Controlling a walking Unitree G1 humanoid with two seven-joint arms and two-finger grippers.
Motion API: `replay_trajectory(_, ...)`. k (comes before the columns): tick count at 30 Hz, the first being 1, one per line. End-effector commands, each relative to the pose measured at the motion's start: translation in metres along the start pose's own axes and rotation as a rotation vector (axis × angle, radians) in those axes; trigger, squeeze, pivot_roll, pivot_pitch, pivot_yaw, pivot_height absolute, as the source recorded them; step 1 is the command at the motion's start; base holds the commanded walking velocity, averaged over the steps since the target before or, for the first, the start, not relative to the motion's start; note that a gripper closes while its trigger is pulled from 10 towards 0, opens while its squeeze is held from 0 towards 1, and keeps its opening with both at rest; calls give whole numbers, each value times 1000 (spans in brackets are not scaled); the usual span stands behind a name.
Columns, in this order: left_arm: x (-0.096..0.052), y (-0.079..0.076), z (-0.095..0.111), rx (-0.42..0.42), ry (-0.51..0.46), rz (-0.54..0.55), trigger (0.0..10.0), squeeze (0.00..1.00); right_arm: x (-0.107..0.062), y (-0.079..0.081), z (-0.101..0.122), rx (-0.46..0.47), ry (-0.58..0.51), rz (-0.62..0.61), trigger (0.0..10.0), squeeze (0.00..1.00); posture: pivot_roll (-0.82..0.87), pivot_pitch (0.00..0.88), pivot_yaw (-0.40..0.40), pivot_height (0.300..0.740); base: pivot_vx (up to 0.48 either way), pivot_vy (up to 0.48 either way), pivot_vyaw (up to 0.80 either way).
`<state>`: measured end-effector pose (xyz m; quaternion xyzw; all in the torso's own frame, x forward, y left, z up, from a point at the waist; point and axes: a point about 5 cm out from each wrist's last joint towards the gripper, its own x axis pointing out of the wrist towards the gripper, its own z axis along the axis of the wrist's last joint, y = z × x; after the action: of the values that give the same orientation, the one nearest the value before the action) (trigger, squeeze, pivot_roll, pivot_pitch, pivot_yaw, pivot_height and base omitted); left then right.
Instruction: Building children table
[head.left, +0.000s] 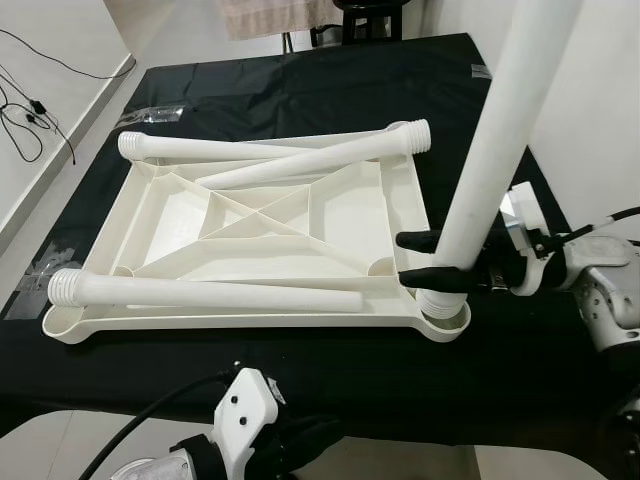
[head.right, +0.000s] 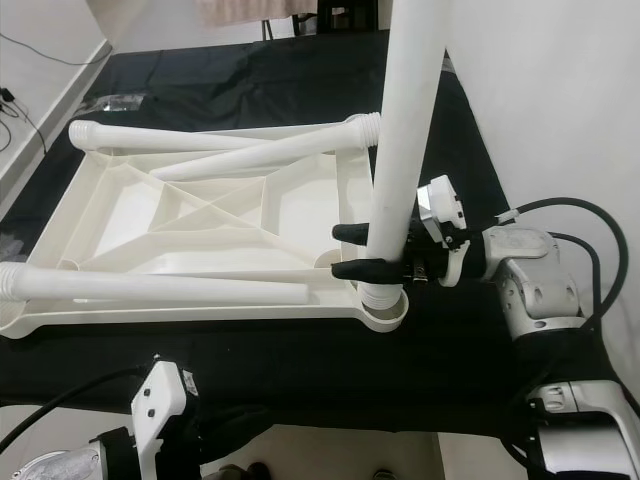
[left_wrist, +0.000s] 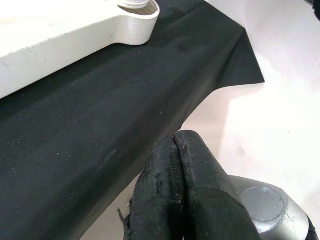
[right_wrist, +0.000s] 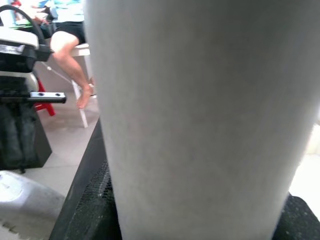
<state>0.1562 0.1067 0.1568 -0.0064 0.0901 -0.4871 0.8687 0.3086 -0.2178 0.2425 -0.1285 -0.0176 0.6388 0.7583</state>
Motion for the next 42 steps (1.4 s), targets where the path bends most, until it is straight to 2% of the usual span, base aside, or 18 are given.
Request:
replay_trajectory(1, -3, -1, -2, -8, 24, -8, 10000, 0, -2, 9, -29, 138, 79, 15, 10000, 0, 43, 295, 113, 740, 0, 0, 0)
replay_trajectory(7, -3, 1, -1, -9, 28, -7, 10000, 0, 3, 21, -35, 148, 77, 69, 10000, 0, 49, 298, 119, 740, 0, 0, 0)
replay_trajectory(14, -3, 1, -1, -9, 30, -6, 10000, 0, 9, 25, -35, 147, 66, 94, 10000, 0, 51, 298, 122, 740, 0, 0, 0)
replay_trajectory(16, -3, 2, -1, -10, 31, -7, 10000, 0, 15, 33, -37, 152, 60, 128, 10000, 0, 52, 299, 123, 740, 0, 0, 0)
replay_trajectory(21, -4, 2, -1, -11, 33, -8, 10000, 0, 19, 40, -38, 158, 63, 165, 10000, 0, 53, 299, 124, 740, 0, 0, 0)
replay_trajectory(28, -4, 2, -1, -11, 34, -8, 10000, 0, 20, 39, -38, 155, 74, 177, 10000, 0, 55, 299, 123, 740, 0, 0, 0)
replay_trajectory(34, -4, 2, 0, -8, 37, -6, 10000, 0, 15, 27, -34, 136, 90, 138, 10000, 0, 59, 302, 120, 740, 0, 0, 0)
replay_trajectory(42, -4, 2, 0, -9, 37, -6, 10000, 0, 9, 22, -33, 143, 81, 90, 10000, 0, 57, 303, 121, 740, 0, 0, 0)
